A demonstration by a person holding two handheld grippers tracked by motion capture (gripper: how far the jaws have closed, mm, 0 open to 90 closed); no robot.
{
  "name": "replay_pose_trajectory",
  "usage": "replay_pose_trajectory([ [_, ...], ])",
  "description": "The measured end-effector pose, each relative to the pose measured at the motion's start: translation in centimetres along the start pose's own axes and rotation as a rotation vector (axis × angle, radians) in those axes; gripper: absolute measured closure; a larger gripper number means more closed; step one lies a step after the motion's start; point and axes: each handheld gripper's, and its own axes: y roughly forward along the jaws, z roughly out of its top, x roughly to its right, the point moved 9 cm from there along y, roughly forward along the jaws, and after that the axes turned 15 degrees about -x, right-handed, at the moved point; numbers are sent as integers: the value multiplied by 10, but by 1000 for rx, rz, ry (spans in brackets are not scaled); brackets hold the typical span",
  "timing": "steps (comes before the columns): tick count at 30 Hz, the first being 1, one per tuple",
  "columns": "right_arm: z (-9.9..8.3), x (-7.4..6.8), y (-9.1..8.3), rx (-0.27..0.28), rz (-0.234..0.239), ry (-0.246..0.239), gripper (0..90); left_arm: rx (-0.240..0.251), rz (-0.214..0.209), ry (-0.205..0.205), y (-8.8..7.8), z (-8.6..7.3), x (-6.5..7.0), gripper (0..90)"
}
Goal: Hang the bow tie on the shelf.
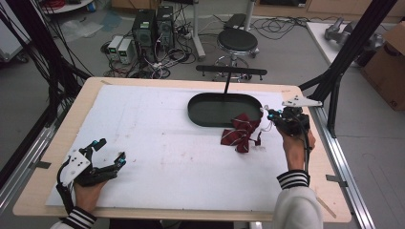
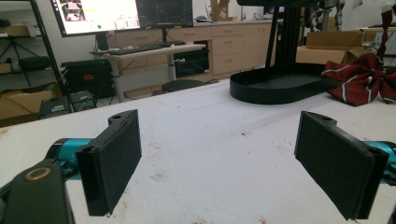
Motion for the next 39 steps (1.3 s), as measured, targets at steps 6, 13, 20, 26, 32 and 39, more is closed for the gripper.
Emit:
replay_pose_trajectory([
  [6, 31, -8, -8, 53, 7, -14, 877, -1, -1, -3, 0, 0, 0, 151],
  [13, 67, -15, -16, 97, 7, -34, 877, 0, -2, -5, 0, 0, -1, 151],
  [20, 110, -18, -10, 116, -8, -70, 877, 2, -4, -9, -1, 0, -1, 151],
  [26, 133, -12, 4, 123, -22, -79, 877, 0, -6, -4, 0, 0, -1, 151],
  [32, 145, -4, 23, 97, -35, -66, 877, 1, -8, -11, 0, 0, -1, 151],
  [39, 157, 3, 36, 89, -85, -74, 877, 1, -7, -11, 0, 0, -1, 151],
])
